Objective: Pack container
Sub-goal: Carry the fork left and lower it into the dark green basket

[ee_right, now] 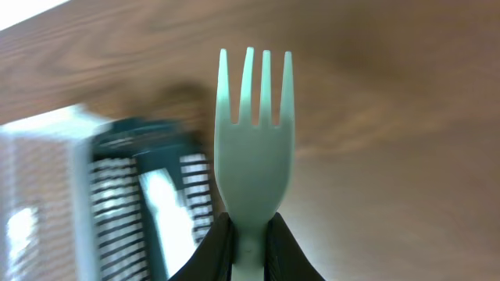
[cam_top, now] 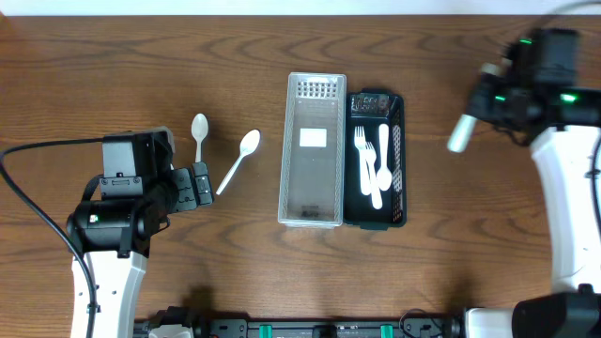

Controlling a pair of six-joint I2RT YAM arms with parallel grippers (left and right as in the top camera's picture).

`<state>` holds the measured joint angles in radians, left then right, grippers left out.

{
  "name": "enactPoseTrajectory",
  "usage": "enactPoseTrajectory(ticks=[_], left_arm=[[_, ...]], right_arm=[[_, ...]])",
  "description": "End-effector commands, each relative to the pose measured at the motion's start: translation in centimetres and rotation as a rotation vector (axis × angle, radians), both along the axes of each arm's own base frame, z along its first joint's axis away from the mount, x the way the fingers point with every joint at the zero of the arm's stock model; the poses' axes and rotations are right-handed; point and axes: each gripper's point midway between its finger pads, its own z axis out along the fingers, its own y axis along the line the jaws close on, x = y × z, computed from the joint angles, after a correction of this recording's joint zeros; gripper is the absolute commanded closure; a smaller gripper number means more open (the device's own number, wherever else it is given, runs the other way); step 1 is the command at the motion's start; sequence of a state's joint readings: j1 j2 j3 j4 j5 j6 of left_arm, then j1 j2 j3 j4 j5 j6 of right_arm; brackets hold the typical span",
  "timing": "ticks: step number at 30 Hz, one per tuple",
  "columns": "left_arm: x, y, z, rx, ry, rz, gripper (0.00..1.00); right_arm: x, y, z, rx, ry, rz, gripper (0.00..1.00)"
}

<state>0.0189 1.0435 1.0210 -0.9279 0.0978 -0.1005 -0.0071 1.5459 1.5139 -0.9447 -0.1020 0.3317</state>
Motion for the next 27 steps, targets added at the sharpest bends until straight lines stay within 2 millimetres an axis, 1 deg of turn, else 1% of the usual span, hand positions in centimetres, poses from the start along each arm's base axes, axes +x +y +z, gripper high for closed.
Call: enactPoseTrajectory(ticks=[1, 2, 4, 7, 14, 16, 17, 18, 21, 23, 24, 27], left_arm=[[0.1, 0.4, 0.4, 0.019, -0.010, -0.002, 0.02], [0.1, 0.4, 0.4, 0.019, -0.010, -0.002, 0.02], [0.1, 0.4, 0.4, 0.019, -0.010, -0.003, 0.02], [0.2, 0.4, 0.4, 0.019, -0.011, -0.003, 0.02], [0.2, 0.4, 0.4, 0.019, -0.011, -0.003, 0.02], [0.2, 0.4, 0.4, 0.019, -0.011, -0.003, 0.02], [0.2, 0.4, 0.4, 0.019, -0.011, -0.003, 0.02], [0.2, 0.4, 0.4, 0.019, -0.011, -0.003, 0.02], [0.1, 0.4, 0.4, 0.019, -0.010, -0.003, 0.02], [0.2, 0.4, 0.4, 0.019, -0.011, -0.003, 0.02], [0.2, 0.4, 0.4, 0.019, -0.011, -0.003, 0.02], [0.1, 0.3, 0.4, 0.019, -0.010, -0.003, 0.02]], right_arm=[[-0.3, 4.2, -0.1, 0.037, 0.017, 0.048, 0.99], [-0.4, 5.4, -0.5, 0.041, 0.029, 0.067, 0.99], [-0.4, 7.0, -1.6, 0.039, 0.060, 0.104, 0.99], [-0.5, 8.9, -4.8, 0.015, 0.151, 0.149, 0.99], [-0.8, 11.7, -12.8, -0.036, 0.350, 0.233, 0.96], [-0.9, 12.1, -14.2, -0.055, 0.379, 0.273, 0.93], [-1.0, 12.4, -14.9, -0.067, 0.390, 0.300, 0.89], [-1.1, 12.6, -15.2, -0.072, 0.396, 0.312, 0.84], [-1.0, 13.1, -15.5, -0.078, 0.390, 0.332, 0.81], [-0.7, 13.3, -15.3, -0.075, 0.373, 0.334, 0.69], [-0.7, 13.4, -15.1, -0.070, 0.369, 0.336, 0.59], [-0.4, 13.4, -14.6, -0.074, 0.347, 0.352, 0.51]])
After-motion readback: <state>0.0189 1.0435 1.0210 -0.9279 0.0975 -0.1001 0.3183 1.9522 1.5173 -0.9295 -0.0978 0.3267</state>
